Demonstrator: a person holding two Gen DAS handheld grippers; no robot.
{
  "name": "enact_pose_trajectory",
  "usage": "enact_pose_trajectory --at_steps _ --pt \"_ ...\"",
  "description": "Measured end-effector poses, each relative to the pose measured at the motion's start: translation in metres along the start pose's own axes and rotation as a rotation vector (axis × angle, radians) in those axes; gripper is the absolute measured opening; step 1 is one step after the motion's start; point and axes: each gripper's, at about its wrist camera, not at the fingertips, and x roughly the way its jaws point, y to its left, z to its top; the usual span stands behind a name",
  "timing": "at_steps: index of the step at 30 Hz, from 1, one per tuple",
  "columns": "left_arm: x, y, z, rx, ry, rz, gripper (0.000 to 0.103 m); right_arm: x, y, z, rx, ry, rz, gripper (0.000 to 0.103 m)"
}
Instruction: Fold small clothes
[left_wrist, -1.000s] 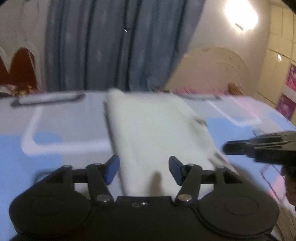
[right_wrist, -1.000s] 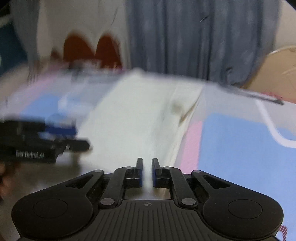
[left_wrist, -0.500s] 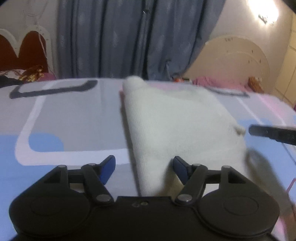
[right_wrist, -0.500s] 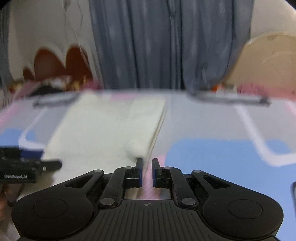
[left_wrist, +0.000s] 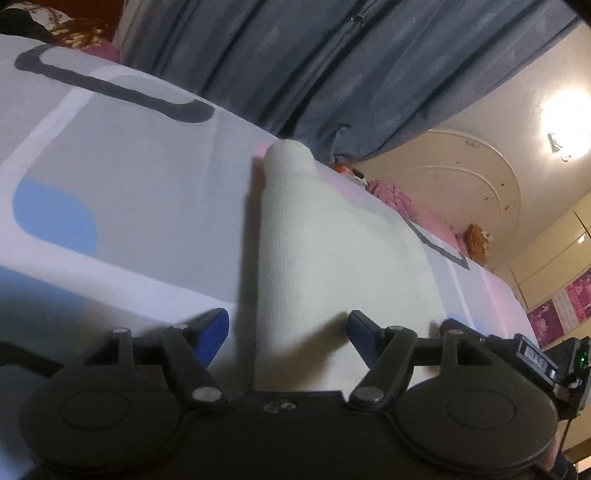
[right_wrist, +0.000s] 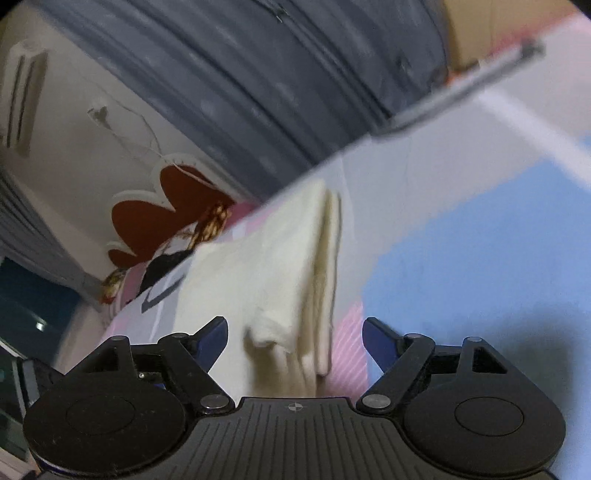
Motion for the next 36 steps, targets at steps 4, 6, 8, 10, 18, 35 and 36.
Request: enact_pose_trajectory --at_steps 4,6,8,10,18,35,36 --pt "0.016 -0.003 0.011 0.001 0.024 -0.017 0.07 0.011 0.01 0.011 -0.021 0.021 -0.026 0.077" --pt "0.024 -0.01 0.015 0.014 0.04 -0.013 0.069 0.016 0.018 0.012 -0.062 0.033 -0.052 0.07" --pt "0.03 -0.022 0.016 0.065 0.049 0.021 0.069 0.02 0.025 0.01 -0.122 0.043 -0.084 0.062" --pt "0.037 -0.039 0.014 0.151 0.052 0.087 0.067 0.024 0.037 0.006 -0.211 0.051 -0.138 0.059" --pt "0.01 -0.087 0.01 0.445 -0.005 0.175 0.027 0.016 0.078 -0.021 -0.382 -0.011 -0.254 0.03" --pt "-0.16 0.032 -0.009 0.422 -0.081 0.224 0.027 0.057 0.248 -0.146 -0.526 0.007 -0.139 0.029" --pt "-0.165 0.042 -0.009 0.409 -0.068 0.227 0.027 0.065 0.257 -0.156 -0.527 0.02 -0.141 0.029"
